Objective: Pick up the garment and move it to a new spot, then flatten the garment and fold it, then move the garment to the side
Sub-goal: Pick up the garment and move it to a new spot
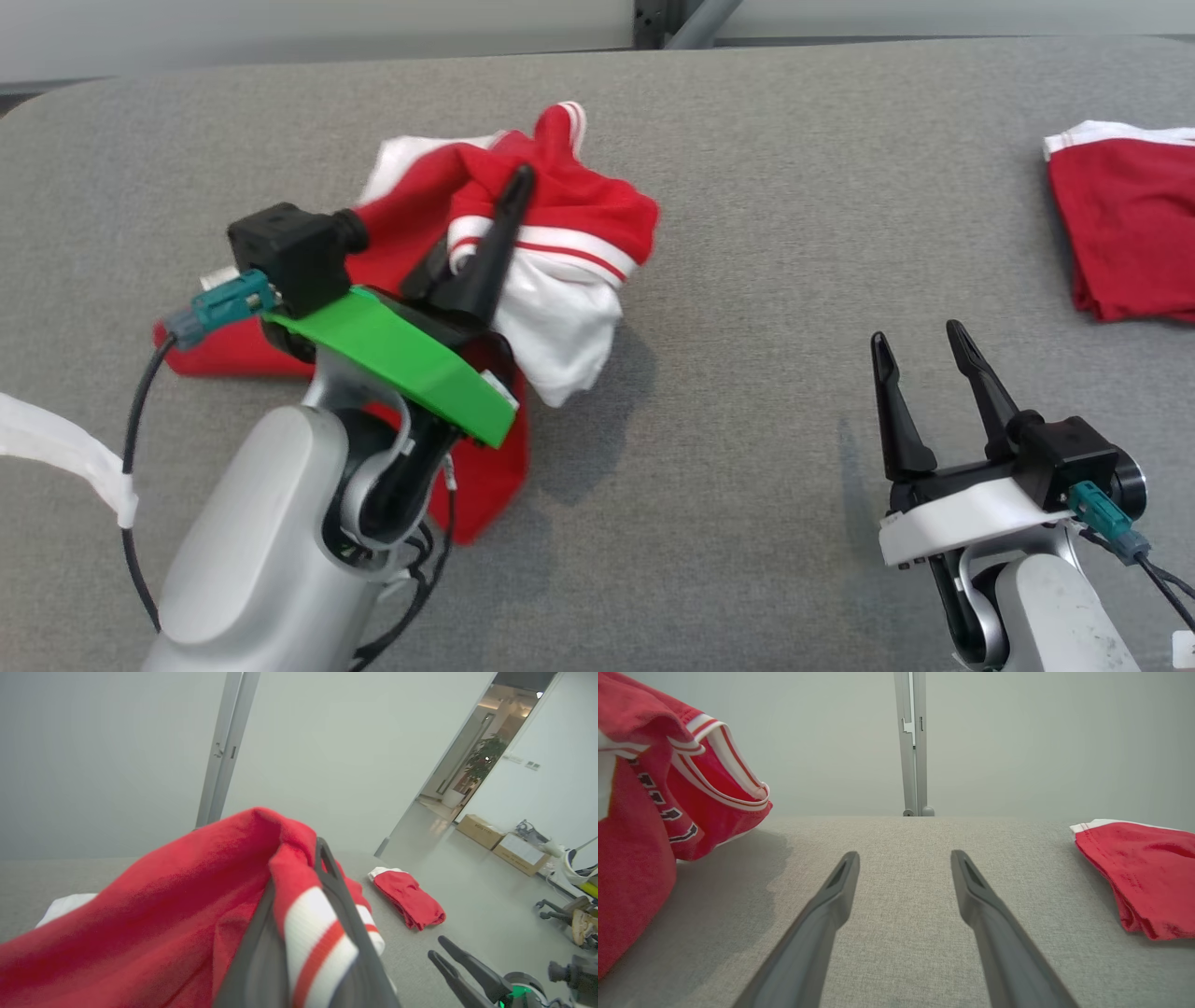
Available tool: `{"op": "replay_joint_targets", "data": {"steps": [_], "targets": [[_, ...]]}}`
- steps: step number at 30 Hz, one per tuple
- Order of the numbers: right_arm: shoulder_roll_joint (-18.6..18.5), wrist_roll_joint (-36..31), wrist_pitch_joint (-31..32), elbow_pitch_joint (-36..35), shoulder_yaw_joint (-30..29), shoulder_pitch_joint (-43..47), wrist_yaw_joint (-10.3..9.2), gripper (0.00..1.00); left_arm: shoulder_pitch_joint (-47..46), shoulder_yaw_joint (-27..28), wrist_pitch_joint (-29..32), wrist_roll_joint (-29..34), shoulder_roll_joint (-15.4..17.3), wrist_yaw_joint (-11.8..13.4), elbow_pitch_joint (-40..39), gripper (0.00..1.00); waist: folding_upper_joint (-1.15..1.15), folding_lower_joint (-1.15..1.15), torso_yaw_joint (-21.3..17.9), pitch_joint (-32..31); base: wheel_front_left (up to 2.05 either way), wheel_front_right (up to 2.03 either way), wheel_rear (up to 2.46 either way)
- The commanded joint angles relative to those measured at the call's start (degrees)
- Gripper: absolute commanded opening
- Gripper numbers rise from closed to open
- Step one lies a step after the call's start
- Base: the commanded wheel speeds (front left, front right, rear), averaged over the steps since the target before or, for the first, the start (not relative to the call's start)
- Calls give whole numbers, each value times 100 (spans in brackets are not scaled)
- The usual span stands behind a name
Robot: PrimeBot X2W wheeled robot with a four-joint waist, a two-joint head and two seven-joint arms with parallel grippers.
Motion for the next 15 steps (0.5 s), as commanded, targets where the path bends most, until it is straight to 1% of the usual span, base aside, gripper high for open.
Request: {"op": "replay_joint_targets", "data": {"steps": [1,4,7,10,12,15], "targets": [[-5,22,-17,0,-16,73,-10,100,123,-41,64,-50,-23,41,-156,0,4,0,-483,-354,0,0,0],[-4,112,-17,-22,-53,81,-10,100,302,-249,405,-206,-143,225,-785,0,4,0,-687,-352,0,0,0],[-3,185,-17,-30,-55,39,-10,100,344,-453,605,-134,-240,393,-928,0,4,0,-885,-281,0,0,0],[-4,251,-17,-40,-30,-28,-10,100,278,-586,681,-217,-454,480,-580,0,4,0,-1071,-175,0,0,0],[-3,279,-17,-43,-8,-75,-10,100,119,-625,608,-122,-540,502,-139,0,4,0,-1186,-97,0,0,0],[-4,312,-17,-44,16,-117,-10,100,-40,-716,386,-40,-718,451,676,0,4,0,-1336,-3,0,0,0]]}}
